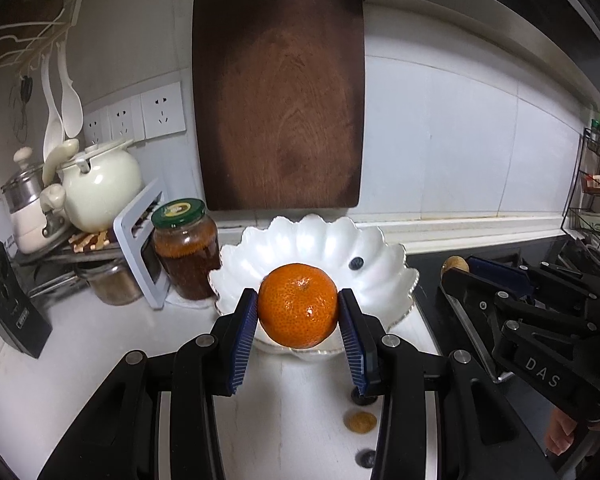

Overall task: Organize fruits
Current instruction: 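Carry the orange and olive-brown fruit up and over the white bowl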

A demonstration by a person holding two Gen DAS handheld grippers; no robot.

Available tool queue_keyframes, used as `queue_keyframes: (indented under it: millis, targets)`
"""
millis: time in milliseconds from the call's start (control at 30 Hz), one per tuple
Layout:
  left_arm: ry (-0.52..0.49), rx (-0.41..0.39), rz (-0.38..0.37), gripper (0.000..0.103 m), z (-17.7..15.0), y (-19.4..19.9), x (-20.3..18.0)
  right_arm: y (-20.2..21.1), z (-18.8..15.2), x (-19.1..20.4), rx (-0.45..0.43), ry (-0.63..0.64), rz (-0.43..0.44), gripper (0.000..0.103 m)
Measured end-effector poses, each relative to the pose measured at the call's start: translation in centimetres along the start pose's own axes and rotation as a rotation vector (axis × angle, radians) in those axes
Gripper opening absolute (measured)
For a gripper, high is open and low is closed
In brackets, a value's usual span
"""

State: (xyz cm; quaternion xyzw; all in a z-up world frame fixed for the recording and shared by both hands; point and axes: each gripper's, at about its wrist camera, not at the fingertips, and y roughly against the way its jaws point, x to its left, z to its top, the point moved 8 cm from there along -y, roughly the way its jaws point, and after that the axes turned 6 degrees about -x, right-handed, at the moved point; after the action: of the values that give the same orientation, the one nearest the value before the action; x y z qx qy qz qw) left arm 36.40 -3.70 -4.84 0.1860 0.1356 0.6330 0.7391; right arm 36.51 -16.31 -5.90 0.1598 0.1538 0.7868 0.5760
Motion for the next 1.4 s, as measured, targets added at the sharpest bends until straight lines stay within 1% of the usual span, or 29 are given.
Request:
queue_keyframes:
  millis: [400, 567, 833, 1033, 1200, 1400]
  targets:
    - [0.017, 0.016, -0.021, 0.04, 2.9, -3.5, 0.8, -3.4, 3.4, -1.2, -0.026, 0.004, -0.029, 0.024]
    - [-0.001, 0.022, -0.015, 0.04, 4.1, -5.2, 1.1, -5.1, 4.7, -1.5, -0.022, 0.014, -0.036, 0.024]
    - [0.001, 0.082, -0.042, 0.04, 5.5, -9.1, 1.1, -8.8, 5.8, -2.0, 0.038, 0.013, -0.026, 0.024]
    - [0.001, 0.13, -0.044, 0.04, 5.9, -12.0, 1.3, -11.5, 5.8, -2.7, 0.094, -0.003, -0.025, 0.024]
    - [0.024, 0.193, -0.049, 0.04, 5.5, -14.9, 1.6, -14.0, 5.6, -3.3, 0.155, -0.024, -0.015, 0.024]
    - [0.024, 0.253, -0.022, 0.04, 4.7, -17.8, 2.0, -16.4, 5.2, -4.1, 0.207, -0.024, -0.033, 0.024]
